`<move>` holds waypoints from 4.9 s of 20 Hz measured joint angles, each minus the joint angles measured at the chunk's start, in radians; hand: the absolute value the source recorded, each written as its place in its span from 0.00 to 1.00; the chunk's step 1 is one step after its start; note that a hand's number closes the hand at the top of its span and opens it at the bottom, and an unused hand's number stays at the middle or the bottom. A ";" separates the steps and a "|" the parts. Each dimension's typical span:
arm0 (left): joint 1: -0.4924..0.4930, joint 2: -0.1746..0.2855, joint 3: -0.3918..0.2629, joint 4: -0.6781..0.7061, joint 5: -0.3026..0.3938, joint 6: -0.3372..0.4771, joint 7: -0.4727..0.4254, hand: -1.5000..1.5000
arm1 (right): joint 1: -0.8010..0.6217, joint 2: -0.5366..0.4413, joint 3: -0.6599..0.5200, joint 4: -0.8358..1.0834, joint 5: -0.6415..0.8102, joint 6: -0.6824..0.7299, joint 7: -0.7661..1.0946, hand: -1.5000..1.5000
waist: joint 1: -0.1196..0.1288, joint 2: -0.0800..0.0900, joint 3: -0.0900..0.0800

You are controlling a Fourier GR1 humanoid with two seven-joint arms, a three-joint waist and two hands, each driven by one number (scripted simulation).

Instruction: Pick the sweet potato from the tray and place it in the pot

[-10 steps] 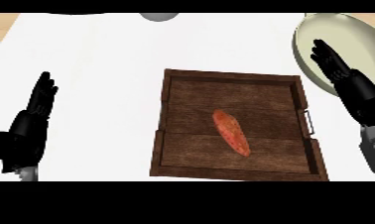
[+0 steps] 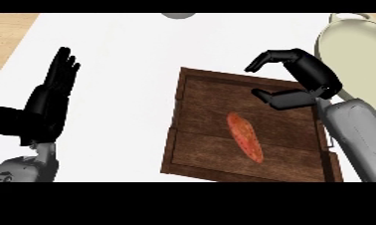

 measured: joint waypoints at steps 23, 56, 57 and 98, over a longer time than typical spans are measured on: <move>-0.090 -0.012 0.065 0.071 0.041 -0.016 0.070 0.50 | -0.372 -0.092 0.334 0.205 0.327 0.286 -0.283 0.00 | -0.056 -0.024 -0.001; -0.090 -0.056 0.147 0.062 -0.011 -0.084 0.095 0.50 | -0.156 0.022 0.429 0.082 0.783 0.271 -0.223 0.00 | -0.074 -0.026 0.000; -0.092 -0.054 0.153 0.060 -0.010 -0.088 0.103 0.50 | -0.143 0.034 0.429 0.087 0.800 0.263 -0.222 0.00 | -0.074 -0.026 0.000; -0.047 -0.089 0.198 0.031 -0.043 -0.107 0.110 0.50 | 0.109 0.400 -0.016 -0.285 1.018 -0.186 0.721 1.00 | -0.115 -0.041 -0.001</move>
